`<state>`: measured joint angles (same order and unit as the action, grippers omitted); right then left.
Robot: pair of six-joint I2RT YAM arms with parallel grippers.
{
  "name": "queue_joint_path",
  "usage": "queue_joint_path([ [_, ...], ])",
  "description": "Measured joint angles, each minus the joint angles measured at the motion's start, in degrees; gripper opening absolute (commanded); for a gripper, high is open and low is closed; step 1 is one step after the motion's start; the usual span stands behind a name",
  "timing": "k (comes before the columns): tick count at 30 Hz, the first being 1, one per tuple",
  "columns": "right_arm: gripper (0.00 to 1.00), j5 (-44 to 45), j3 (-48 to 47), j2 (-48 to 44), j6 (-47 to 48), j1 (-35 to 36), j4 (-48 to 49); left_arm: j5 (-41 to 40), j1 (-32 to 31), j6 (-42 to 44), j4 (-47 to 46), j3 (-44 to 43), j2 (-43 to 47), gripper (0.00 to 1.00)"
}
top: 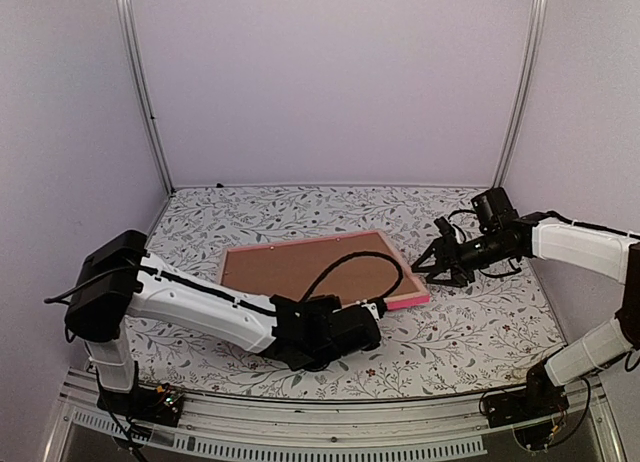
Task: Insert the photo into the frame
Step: Pass from the right arm to the left, then turn over the photo frame.
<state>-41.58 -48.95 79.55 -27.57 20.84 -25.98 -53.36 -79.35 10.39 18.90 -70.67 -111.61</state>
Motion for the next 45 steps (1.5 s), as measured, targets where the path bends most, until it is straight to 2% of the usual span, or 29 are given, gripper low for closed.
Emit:
queue_joint_path([
  [3,0.67,1.22,-2.89,-0.46,1.07,-1.18,-2.19,0.17,0.00,0.46,1.79,-0.76,1.14,0.10],
  [5,0.67,2.12,-4.96,-0.94,1.97,-2.27,-3.96,0.42,-0.02,0.92,2.95,-1.42,1.92,0.00],
  [14,0.68,5.29,-14.99,-3.61,6.49,-9.42,-12.00,1.70,0.13,4.46,10.71,-10.84,7.98,0.00],
  [20,0.68,6.58,-19.61,-4.90,8.57,-13.11,-15.96,7.89,3.23,0.87,17.44,-22.10,13.97,0.00],
  [23,0.68,6.84,-21.31,-4.92,9.20,-14.08,-16.87,13.90,7.65,-2.93,20.17,-27.06,17.16,0.00],
  [26,0.68,6.99,-22.03,-4.90,9.51,-14.27,-17.55,22.29,14.67,-8.83,21.92,-30.67,21.00,0.00],
  [33,0.68,6.73,-22.77,-3.56,9.66,-14.27,-17.94,44.50,32.94,-22.25,22.43,-31.41,28.15,0.00],
  [36,0.68,6.38,-22.77,-2.75,9.66,-14.27,-17.94,54.16,40.89,-28.79,19.54,-27.98,30.23,0.00],
  [39,0.68,5.99,-22.77,-2.14,9.66,-14.27,-17.88,63.43,47.80,-37.05,12.96,-20.74,31.67,0.00],
  [42,0.68,5.46,-22.77,-1.77,9.68,-14.27,-17.79,70.42,51.08,-44.96,5.66,-13.29,31.30,0.00],
  [45,0.68,5.01,-22.77,-1.55,9.88,-14.27,-17.73,75.67,51.69,-51.76,-0.55,-7.43,30.08,0.00],
])
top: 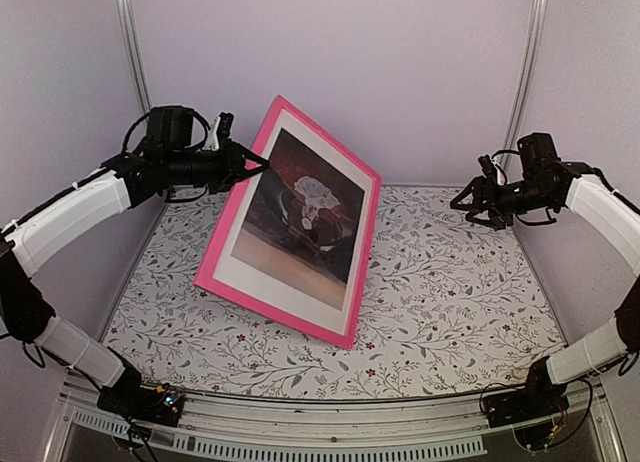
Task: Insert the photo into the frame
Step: Turn over the photo frame, then place the photo frame at the center of the board.
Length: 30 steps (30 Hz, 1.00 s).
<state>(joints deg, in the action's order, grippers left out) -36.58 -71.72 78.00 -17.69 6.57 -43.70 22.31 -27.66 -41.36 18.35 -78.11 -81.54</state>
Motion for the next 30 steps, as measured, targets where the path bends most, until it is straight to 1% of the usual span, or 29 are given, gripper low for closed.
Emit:
queue_joint_path([
  [2,0.68,-0.11,0.00,0.11,0.20,0.00,0.00,2.62,0.09,-4.28,-4.76,3.65,-0.68,0.00],
  [5,0.68,-0.31,0.02,0.15,0.59,0.00,0.02,5.64,0.04,-11.28,-14.32,10.36,-1.38,0.00],
  [10,0.69,-1.03,0.15,0.98,0.81,0.00,0.22,6.97,-0.13,-19.87,-26.77,18.27,-4.42,0.00],
  [16,0.69,-1.77,1.46,2.25,0.92,0.00,1.11,5.60,-1.27,-25.33,-36.44,23.43,-10.08,0.00],
  [22,0.69,-2.58,4.57,2.75,1.03,0.00,2.56,4.74,-2.99,-28.22,-44.13,26.56,-16.02,0.00],
  [25,0.69,-2.80,5.73,2.75,1.03,0.00,3.10,4.66,-3.28,-28.87,-47.17,27.74,-18.29,0.05],
  [27,0.69,-2.93,6.51,2.75,1.03,0.00,3.78,4.70,-3.32,-28.96,-48.85,27.93,-19.15,0.13],
  [30,0.69,-3.02,7.87,2.75,1.01,0.00,4.63,4.72,-3.30,-29.00,-50.58,28.68,-19.89,0.28],
])
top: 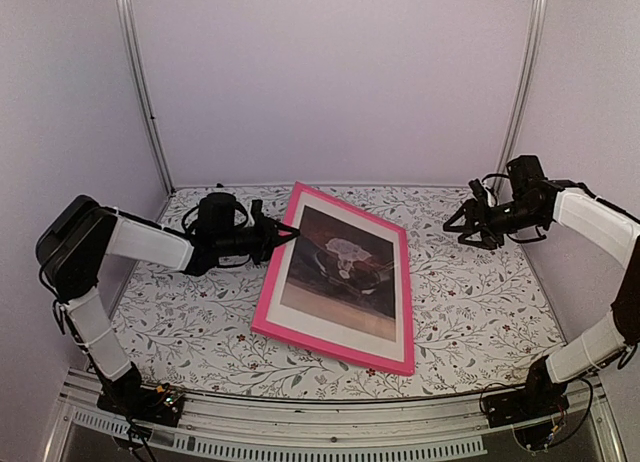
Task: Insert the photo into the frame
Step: Place the photo frame at the center of the board.
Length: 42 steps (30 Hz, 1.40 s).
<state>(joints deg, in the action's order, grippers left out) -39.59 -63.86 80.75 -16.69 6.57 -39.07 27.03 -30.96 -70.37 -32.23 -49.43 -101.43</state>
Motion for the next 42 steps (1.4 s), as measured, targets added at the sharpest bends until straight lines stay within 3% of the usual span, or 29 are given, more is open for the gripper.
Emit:
queue_joint_path([
  [7,0.69,-0.07,3.82,0.02,-0.11,0.00,2.58,1.77,0.48,0.52,-3.10,2.97,-1.38,0.53],
  [24,0.69,-1.18,9.55,1.79,-0.44,0.00,8.13,4.42,4.76,7.54,-4.17,9.09,-7.04,0.70],
  [34,0.69,-1.14,12.17,2.08,-0.44,0.00,9.77,0.57,6.01,17.99,8.70,6.60,-3.98,0.76],
  [42,0.71,3.08,11.96,1.97,-0.15,0.00,9.22,-13.81,6.64,28.89,24.15,3.10,5.20,0.79],
])
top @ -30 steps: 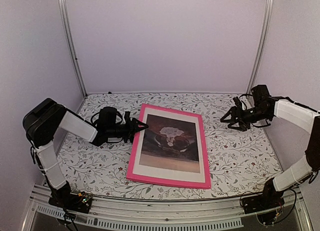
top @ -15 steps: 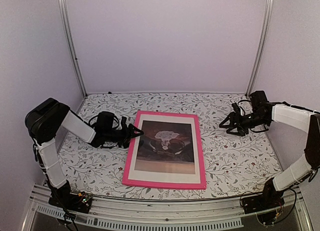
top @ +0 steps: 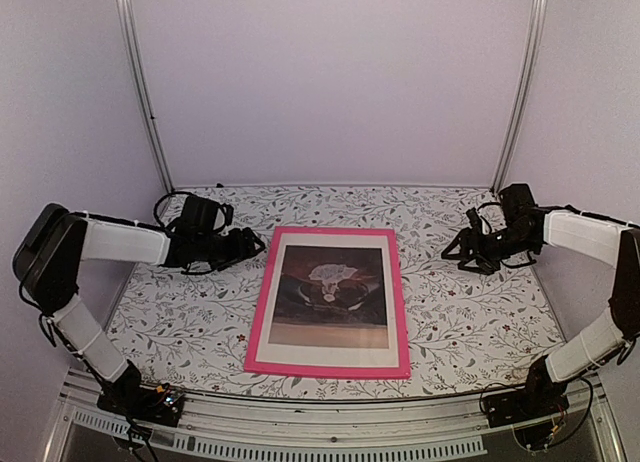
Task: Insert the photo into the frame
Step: Place the photo frame at the center of the board, then reset both arms
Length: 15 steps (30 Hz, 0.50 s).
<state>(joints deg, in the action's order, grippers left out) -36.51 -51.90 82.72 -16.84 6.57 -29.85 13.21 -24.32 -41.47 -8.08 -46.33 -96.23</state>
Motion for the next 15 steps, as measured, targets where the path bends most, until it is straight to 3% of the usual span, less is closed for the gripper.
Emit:
queue_joint_path([
  [6,0.73,7.13,-2.62,-1.88,1.38,1.57,-1.81,-15.58,-0.87,9.31,11.08,-4.44,11.58,0.85],
  [12,0.76,15.76,-8.79,-2.84,2.97,7.15,-2.54,-25.66,-2.32,16.68,16.81,-6.71,21.35,0.94],
  [15,0.95,19.78,-10.82,-3.26,3.78,9.03,-2.45,-29.07,-2.47,19.30,18.10,-6.40,26.99,1.00],
])
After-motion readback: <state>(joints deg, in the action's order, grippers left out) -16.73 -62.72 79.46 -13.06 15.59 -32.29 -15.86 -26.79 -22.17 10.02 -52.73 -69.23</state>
